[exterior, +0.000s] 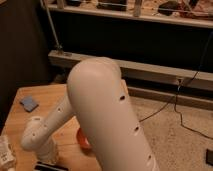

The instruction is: Push the eraser across the table

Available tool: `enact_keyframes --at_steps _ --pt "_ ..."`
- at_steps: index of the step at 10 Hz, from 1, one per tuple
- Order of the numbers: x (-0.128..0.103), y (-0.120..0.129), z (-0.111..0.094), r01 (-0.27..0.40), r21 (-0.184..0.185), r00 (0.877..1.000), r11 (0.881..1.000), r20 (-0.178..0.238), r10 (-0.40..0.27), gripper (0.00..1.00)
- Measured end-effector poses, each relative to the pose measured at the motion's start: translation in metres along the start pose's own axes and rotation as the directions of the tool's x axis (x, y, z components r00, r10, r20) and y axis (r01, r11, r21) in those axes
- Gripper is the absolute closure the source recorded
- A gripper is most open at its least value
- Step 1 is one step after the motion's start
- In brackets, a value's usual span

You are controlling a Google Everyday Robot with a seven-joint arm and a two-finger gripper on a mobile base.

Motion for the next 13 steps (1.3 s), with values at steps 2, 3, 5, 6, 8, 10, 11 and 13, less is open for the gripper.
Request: enact_keyframes --at_steps 2,3,5,6,8,10,11,13 --pt "-0.011 0.003 -0.018 -0.042 -0.177 0.997 0.983 0.062 0.054 1.0" --pt "-0.017 -0.004 -0.036 -0.055 -0.3 0.99 0.952 0.108 0.091 1.0" --pt "-0.016 -0.023 -0.057 -0.057 -0.383 0.98 0.922 0.157 0.126 1.0" --pt "-0.014 -0.04 -0.07 -0.047 -0.394 0.972 0.918 0.192 0.133 1.0" --pt "-0.007 -0.062 -0.081 -0.026 -0.34 0.969 0.94 0.222 0.107 1.0" --pt "-0.002 -0.079 -0.082 0.015 -0.199 0.971 0.98 0.236 0.033 1.0" --pt "0.0 -0.082 -0.081 0.048 -0.099 0.973 0.994 0.229 -0.024 1.0" --pt "0.002 -0.073 -0.08 0.13 0.104 0.971 0.986 0.19 -0.148 1.0"
